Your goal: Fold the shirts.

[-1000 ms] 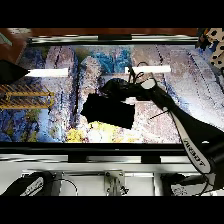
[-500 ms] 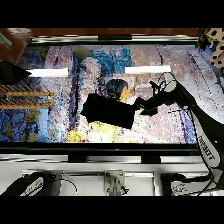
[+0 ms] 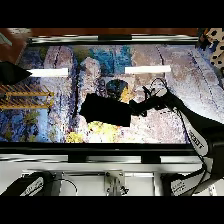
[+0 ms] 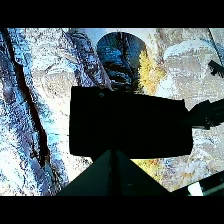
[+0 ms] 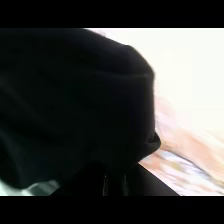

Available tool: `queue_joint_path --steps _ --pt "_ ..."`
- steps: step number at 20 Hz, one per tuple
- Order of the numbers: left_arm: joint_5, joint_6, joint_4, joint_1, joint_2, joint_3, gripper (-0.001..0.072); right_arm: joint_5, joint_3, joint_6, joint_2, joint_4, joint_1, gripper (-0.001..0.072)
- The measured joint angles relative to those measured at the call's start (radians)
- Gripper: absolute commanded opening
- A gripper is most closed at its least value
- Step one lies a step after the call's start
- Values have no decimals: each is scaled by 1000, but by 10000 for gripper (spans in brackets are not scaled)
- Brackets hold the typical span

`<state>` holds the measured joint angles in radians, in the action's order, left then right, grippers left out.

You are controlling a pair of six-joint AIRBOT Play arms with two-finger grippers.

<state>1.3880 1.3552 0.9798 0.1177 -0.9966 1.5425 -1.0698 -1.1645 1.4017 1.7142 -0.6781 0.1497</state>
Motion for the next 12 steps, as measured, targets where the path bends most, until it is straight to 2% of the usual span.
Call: queue_joint_path --steps 2,5,8,12 --pt "0 0 0 0 0 0 38 -40 -41 -74 -39 106 -19 60" --pt "0 0 -1 0 0 0 38 -128 -190 -88 -153 209 -74 61" --pt "0 0 -1 0 0 0 38 -220 -406 10 -280 187 -146 60" --pt "0 0 -3 0 0 0 38 -355 -672 230 -398 7 -290 61"
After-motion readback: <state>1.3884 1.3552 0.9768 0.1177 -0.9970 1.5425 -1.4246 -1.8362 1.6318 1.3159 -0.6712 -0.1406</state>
